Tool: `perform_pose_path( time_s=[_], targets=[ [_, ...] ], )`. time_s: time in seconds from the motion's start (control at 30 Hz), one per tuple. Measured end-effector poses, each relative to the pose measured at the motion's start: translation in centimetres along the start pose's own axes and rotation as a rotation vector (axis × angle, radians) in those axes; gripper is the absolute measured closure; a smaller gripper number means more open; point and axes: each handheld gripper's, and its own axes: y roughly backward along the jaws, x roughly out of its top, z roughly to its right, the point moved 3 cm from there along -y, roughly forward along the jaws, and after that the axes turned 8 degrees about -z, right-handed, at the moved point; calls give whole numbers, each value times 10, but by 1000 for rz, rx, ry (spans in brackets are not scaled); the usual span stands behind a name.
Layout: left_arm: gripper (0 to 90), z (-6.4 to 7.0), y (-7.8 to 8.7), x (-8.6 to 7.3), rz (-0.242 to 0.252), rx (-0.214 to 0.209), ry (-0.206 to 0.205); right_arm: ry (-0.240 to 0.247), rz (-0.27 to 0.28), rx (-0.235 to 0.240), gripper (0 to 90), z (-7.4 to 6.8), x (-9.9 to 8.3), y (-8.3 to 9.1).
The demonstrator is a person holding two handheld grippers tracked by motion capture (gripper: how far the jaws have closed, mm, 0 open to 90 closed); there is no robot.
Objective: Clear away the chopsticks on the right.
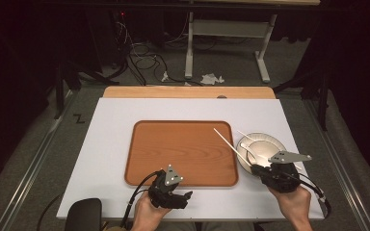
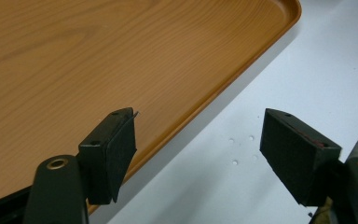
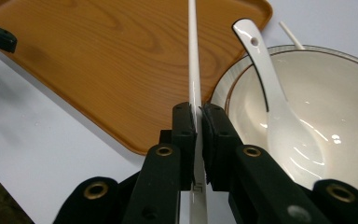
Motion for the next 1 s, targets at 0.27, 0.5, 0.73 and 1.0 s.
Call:
perform_pose_path(
  time_s=[0.27, 0.5, 0.73, 1.0],
  targets=[
    [267, -1, 5, -5, 5, 17, 21, 26, -35, -6, 853, -9, 10, -22],
    [267, -4, 10, -14, 4, 43, 57, 50, -81, -17, 853, -12, 17, -44],
    [268, -7, 18, -25, 7, 76, 102, 98, -133, -50, 852, -20, 30, -71],
    [269, -9, 26, -35, 8, 103, 138, 125, -194, -52, 850, -26, 42, -98]
  ],
)
